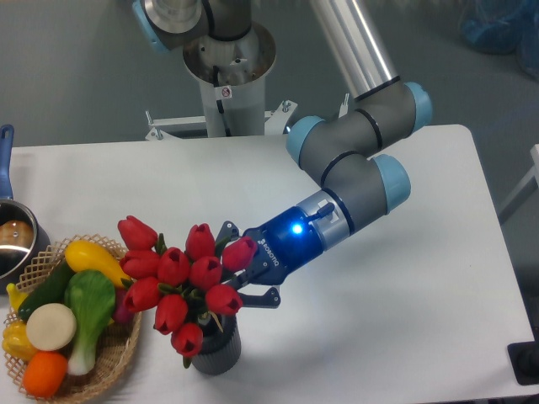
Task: Insert the flowers into the vase
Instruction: 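Lower the tulip stems into the black vase opening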
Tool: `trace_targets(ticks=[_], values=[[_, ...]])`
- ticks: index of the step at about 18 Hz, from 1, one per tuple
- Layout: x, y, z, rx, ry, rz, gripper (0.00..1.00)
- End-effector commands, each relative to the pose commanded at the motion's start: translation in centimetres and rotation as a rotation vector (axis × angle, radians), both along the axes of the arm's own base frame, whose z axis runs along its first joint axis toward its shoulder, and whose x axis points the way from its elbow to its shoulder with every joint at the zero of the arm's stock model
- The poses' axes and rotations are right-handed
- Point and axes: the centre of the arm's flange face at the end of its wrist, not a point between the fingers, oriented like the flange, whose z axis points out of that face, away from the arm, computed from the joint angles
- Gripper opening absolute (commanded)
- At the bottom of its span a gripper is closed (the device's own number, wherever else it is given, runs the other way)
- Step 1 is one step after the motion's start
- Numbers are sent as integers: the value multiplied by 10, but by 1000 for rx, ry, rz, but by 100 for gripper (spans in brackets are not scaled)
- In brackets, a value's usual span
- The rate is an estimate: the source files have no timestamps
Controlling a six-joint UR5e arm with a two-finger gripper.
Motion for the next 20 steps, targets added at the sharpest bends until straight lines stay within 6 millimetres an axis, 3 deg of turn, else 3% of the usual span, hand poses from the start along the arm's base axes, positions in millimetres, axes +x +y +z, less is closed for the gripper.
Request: trace_targets(ticks=[9,20], values=[[-3,3,-25,-9,-2,-2,17],[15,0,-66,12,29,-21,19]])
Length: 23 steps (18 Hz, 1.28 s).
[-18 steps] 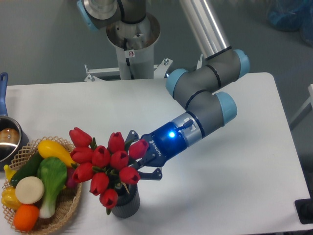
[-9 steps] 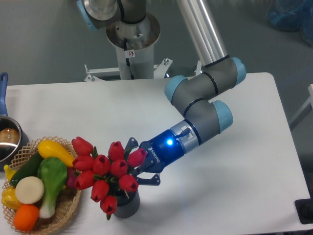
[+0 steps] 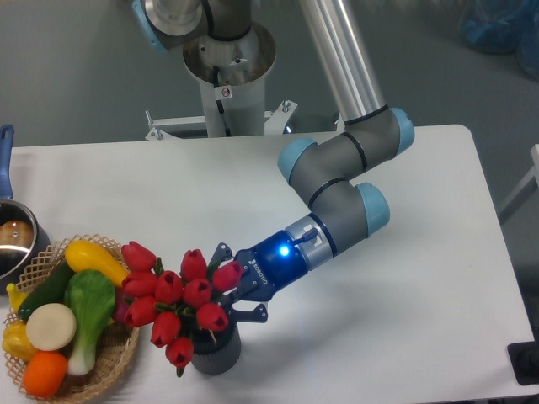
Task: Insert the flowers into the vase
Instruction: 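Lower the tulip stems into the black vase opening, then open the gripper to release the tulips in the vase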
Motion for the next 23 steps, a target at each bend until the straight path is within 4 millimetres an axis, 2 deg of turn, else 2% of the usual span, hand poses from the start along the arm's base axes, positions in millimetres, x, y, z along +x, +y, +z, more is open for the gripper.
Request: trace_targets(ticks=[10,13,14,21,23], values=[[-1,0,-12,18,25,-3,24],[-1,0,-13,18,28,-3,31],[-1,0,-13,24,34,-3,37],[-1,0,-13,28,40,-2,43],[-1,-1,-12,29,41,-1,52]])
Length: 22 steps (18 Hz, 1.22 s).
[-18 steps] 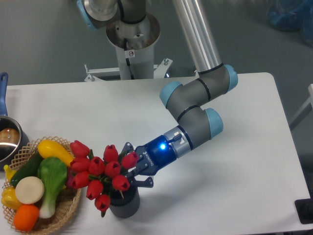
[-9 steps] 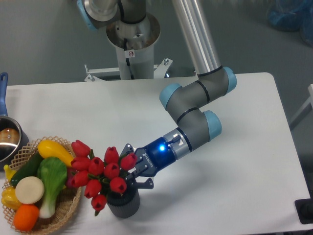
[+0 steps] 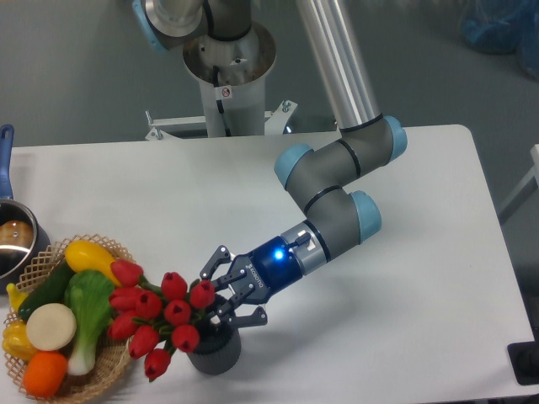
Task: Insert the flowers into the vase
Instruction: 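Open the gripper to release the tulips in the vase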
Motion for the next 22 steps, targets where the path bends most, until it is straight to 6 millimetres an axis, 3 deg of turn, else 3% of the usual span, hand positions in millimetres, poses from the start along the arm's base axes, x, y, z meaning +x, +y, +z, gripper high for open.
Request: trace_targets(ticks=[2,6,12,18,22], values=[[-1,-1,1,1,1,2,54],[-4,-3,3,12,14,7,68],[-9,-6,4,13,17,14,73],[-17,-9,11,21,28,25,99],[-18,-10,13,23,34,28,100]])
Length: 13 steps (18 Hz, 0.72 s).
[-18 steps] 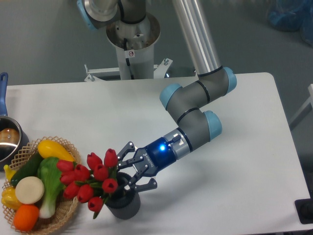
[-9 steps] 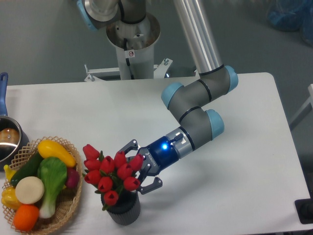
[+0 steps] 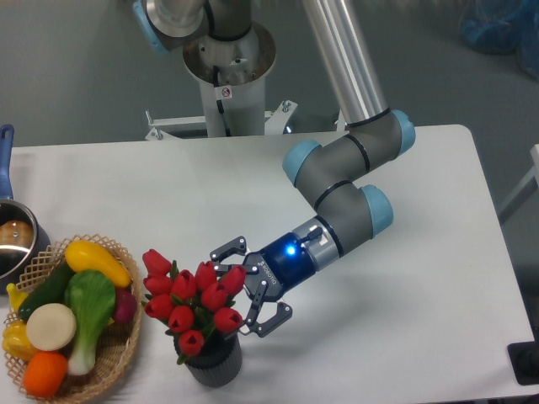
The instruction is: Insert the flowers into the vase
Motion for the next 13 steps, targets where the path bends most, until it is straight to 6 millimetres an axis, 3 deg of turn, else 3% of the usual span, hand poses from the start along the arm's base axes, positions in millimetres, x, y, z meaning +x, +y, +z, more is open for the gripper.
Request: trace_targets(ticks=[6,8,11,13], values=[[-4,-6,9,-76,110,17,100],[-8,-14,25,-156,213,40,100],[-25,-24,34,-185,259,73,100],[-43,-29,53,-199,321,104,100]])
